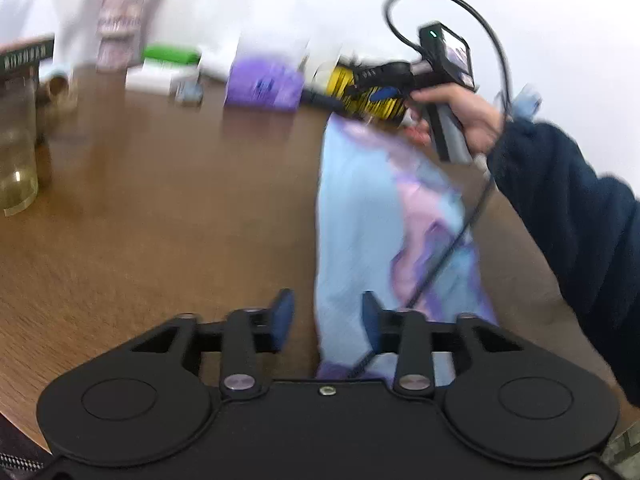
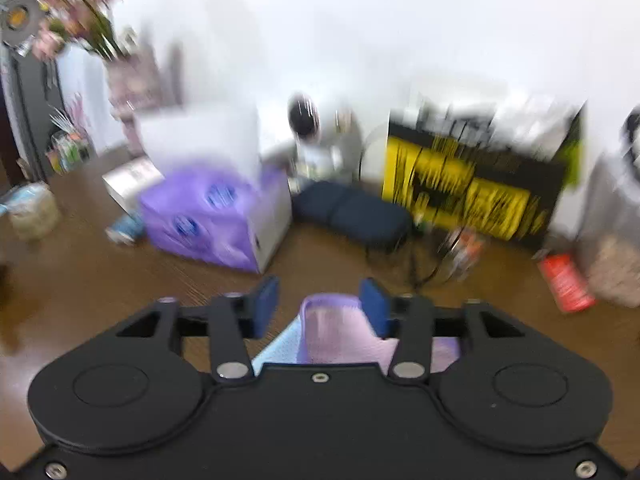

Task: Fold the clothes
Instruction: 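Lay the folded strip down and open both grippers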

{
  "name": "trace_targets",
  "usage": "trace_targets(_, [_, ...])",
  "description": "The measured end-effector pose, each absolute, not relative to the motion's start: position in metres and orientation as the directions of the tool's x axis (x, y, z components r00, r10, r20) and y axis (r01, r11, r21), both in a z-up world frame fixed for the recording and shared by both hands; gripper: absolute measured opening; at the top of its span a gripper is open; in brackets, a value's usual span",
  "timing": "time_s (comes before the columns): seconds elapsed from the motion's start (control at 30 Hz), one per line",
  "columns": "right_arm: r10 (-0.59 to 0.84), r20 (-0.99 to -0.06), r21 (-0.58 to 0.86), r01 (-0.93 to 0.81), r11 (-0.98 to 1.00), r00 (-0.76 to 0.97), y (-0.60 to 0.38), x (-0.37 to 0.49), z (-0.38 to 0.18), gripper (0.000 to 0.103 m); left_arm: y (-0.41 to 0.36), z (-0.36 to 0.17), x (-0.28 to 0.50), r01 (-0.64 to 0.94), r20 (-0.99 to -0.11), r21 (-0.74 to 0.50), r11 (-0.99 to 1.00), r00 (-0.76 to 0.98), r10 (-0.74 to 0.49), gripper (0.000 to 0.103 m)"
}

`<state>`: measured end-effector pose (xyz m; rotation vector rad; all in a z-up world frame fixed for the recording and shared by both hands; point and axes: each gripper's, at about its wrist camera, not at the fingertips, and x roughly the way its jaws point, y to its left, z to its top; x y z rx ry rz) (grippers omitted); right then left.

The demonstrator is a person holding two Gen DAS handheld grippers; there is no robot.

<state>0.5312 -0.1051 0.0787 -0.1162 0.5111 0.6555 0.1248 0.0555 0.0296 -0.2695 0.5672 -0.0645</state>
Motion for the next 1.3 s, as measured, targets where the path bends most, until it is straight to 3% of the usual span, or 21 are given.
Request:
trace_targets(0.17, [0.58,-0.405,0.028,-0.624,0.781,0.707,-0.181,0.454,0.144,0.068,0.037,0.047,0.101,0.075,-0.442,-0.322,0.944,0.87,-0.219,0.062])
trace_targets(0.23, [0.58,-0.383,0.014,-0.623,0.782,0.719,-0.213,0.424,0.165,0.077,0.024,0.051,0.094,0.134,-0.421,-0.33,0.934,0.865,-0.273,0.072])
trace_targets(0.3, [0.576,-0.377,0.01,-0.619,0.785,0.725,-0.243,0.402,0.174,0.08,-0.002,0.048,0.095,0.238,-0.426,-0.282,0.929,0.837,-0.344,0.077])
trace_targets(0.43, [0.526,-0.468,0.059,-0.569,0.82,0.71,-0.253,0.422,0.134,0.08,-0.062,0.028,0.107,0.353,-0.477,-0.101,0.93,0.803,-0.357,0.077])
trace_targets(0.57, [0.476,-0.554,0.101,-0.512,0.853,0.683,-0.263,0.443,0.093,0.08,-0.079,0.01,0.129,0.364,-0.537,-0.079,0.928,0.769,-0.348,0.077])
trace_targets(0.77, [0.417,-0.658,0.151,-0.433,0.889,0.627,-0.274,0.48,0.04,0.071,-0.087,-0.013,0.146,0.361,-0.635,-0.056,0.931,0.707,-0.313,0.077])
trace_targets(0.97, [0.392,-0.709,0.121,-0.446,0.887,0.587,-0.25,0.494,0.008,0.063,-0.084,-0.017,0.142,0.373,-0.656,-0.006,0.928,0.699,-0.286,0.074])
trace_targets(1.03, [0.382,-0.714,0.102,-0.452,0.886,0.587,-0.244,0.494,0.003,0.055,-0.085,-0.018,0.141,0.38,-0.654,0.003,0.925,0.701,-0.286,0.074])
trace_targets(1.13, [0.374,-0.715,0.089,-0.453,0.887,0.591,-0.238,0.495,0.002,0.045,-0.085,-0.018,0.14,0.391,-0.65,0.016,0.92,0.704,-0.288,0.067])
trace_targets(1.17, [0.373,-0.714,0.088,-0.453,0.887,0.592,-0.236,0.495,0.002,0.041,-0.085,-0.018,0.14,0.394,-0.648,0.02,0.919,0.705,-0.288,0.057])
trace_targets(1.2, [0.373,-0.714,0.087,-0.453,0.887,0.593,-0.234,0.495,0.002,0.03,-0.084,-0.016,0.14,0.395,-0.642,0.019,0.918,0.709,-0.292,0.041])
trace_targets(1.23, [0.372,-0.713,0.086,-0.453,0.887,0.594,-0.233,0.495,0.002,0.016,-0.082,-0.016,0.141,0.393,-0.642,0.012,0.919,0.708,-0.294,0.032])
trace_targets(1.27, [0.369,-0.713,0.083,-0.451,0.889,0.596,-0.234,0.491,-0.003,0.011,-0.08,-0.015,0.142,0.391,-0.642,0.005,0.92,0.707,-0.297,0.02])
trace_targets(1.3, [0.367,-0.713,0.081,-0.449,0.89,0.598,-0.235,0.487,-0.007,0.009,-0.078,-0.014,0.143,0.387,-0.641,-0.005,0.922,0.706,-0.3,0.014])
